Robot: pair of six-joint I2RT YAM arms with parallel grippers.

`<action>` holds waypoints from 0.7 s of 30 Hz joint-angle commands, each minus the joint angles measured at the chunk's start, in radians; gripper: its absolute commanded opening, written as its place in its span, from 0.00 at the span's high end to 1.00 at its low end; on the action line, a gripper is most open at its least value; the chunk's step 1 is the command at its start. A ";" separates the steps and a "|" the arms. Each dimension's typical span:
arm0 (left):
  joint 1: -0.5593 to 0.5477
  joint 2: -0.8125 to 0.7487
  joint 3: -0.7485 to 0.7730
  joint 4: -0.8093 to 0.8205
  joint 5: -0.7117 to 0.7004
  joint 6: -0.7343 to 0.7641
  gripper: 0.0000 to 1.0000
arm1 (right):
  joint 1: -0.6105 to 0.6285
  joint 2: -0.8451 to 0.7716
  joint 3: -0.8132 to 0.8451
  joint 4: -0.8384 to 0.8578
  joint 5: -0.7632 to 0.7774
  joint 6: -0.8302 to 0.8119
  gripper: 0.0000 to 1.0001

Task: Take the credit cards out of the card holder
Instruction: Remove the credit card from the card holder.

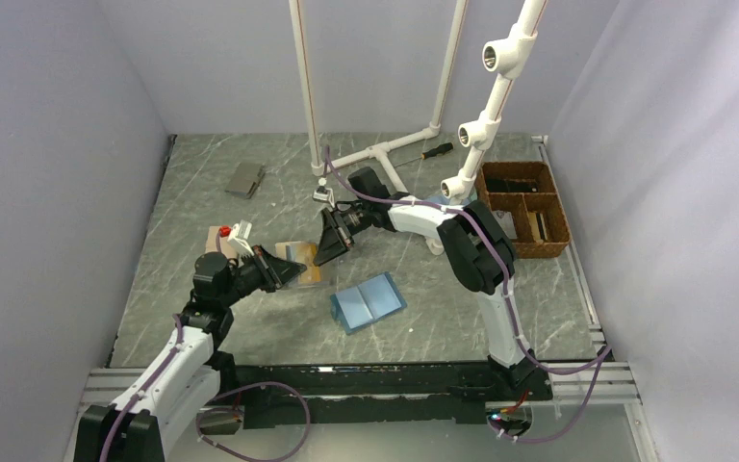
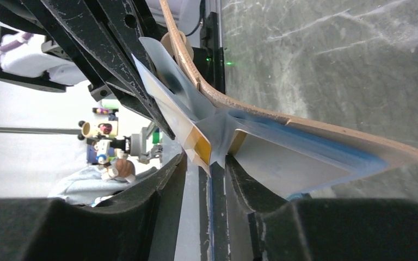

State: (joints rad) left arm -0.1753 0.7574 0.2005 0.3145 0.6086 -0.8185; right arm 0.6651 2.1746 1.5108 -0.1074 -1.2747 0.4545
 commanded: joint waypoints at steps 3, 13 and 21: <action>0.005 0.004 0.000 0.129 0.041 -0.036 1.00 | 0.011 -0.063 -0.046 0.208 -0.079 0.132 0.75; 0.015 -0.013 0.014 0.035 0.001 -0.034 0.94 | 0.014 -0.066 -0.076 0.345 -0.117 0.241 1.00; 0.039 -0.021 0.021 0.012 0.015 -0.055 0.77 | 0.011 -0.062 -0.060 0.265 -0.101 0.179 1.00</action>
State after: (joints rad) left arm -0.1482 0.7544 0.1993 0.3115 0.6025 -0.8593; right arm 0.6724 2.1738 1.4322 0.1715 -1.3701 0.6754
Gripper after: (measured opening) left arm 0.225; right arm 0.008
